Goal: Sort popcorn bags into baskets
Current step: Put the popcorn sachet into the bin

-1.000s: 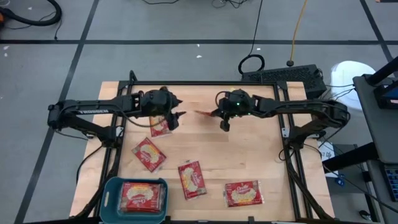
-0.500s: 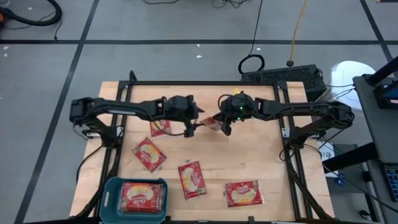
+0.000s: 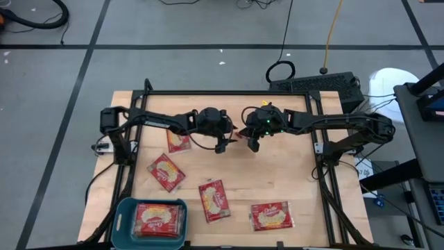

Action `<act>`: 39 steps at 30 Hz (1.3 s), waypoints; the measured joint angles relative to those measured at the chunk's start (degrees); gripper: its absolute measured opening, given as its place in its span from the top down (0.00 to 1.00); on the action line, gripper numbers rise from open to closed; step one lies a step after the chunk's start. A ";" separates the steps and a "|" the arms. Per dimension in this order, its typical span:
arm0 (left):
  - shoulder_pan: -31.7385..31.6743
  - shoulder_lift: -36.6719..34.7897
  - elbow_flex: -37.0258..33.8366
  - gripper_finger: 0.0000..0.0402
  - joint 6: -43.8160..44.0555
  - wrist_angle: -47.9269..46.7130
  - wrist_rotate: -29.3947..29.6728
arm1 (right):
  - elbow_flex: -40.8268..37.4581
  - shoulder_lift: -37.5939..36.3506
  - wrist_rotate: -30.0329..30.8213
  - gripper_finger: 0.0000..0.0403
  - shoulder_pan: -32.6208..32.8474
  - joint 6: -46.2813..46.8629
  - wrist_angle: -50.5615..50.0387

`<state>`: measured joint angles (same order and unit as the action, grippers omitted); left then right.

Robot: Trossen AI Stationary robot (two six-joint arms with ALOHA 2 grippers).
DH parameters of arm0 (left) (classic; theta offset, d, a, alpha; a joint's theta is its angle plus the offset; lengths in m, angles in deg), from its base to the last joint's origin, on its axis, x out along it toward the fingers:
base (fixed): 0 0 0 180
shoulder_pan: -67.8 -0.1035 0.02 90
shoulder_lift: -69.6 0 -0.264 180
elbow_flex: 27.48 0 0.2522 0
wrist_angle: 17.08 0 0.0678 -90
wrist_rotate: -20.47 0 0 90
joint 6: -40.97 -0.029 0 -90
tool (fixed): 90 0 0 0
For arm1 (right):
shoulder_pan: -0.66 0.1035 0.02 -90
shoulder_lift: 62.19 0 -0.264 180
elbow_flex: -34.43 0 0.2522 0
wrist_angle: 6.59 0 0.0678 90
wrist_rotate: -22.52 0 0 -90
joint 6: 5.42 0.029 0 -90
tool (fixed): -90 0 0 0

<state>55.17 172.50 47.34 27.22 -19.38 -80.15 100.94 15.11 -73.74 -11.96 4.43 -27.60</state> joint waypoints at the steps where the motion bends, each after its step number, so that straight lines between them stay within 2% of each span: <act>1: -0.31 0.88 0.00 0.35 -0.10 0.97 -1.12 | 0.00 0.00 0.00 1.00 0.00 0.00 -0.22; 5: -1.09 4.33 0.00 0.38 -0.16 2.31 -2.97 | 0.00 0.00 0.00 1.00 0.00 0.00 -1.03; 8: -1.41 5.90 0.00 0.44 -0.75 2.82 -2.88 | 0.00 0.00 -0.02 1.00 0.00 0.00 -0.98; 14: -1.73 7.74 0.00 0.68 2.05 9.79 -2.97 | 0.00 0.00 -1.51 1.00 -0.02 1.21 -1.10; 19: -1.86 7.95 0.00 0.88 5.02 10.66 -3.78 | 0.00 0.00 -1.01 1.00 -0.13 1.46 -1.13; 21: -1.83 7.95 0.00 0.93 6.58 10.65 -4.19 | 0.00 0.00 -1.03 1.00 -0.22 1.44 -1.13; 26: -1.60 7.71 0.00 0.92 10.65 10.64 -4.83 | 0.00 -0.99 -0.86 0.98 -0.22 2.88 -1.17; 30: -0.76 4.71 0.04 0.88 10.90 7.39 -3.50 | 0.00 -4.20 -0.08 0.89 -0.17 5.81 -1.93; 34: -0.48 -0.03 0.04 0.92 10.72 0.37 -2.71 | 0.04 -8.60 1.98 0.77 -0.15 9.93 -4.01; 36: -0.48 -2.57 0.04 0.93 10.44 -3.20 -2.70 | 2.22 -9.93 4.12 0.72 0.22 12.94 -7.64; 39: -0.13 -5.95 0.04 0.93 9.56 -9.18 -2.67 | 10.06 -9.99 6.16 0.64 1.07 14.53 -14.12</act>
<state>55.04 166.55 47.38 36.77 -28.55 -82.81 111.00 5.12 -67.58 -10.89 18.96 -41.72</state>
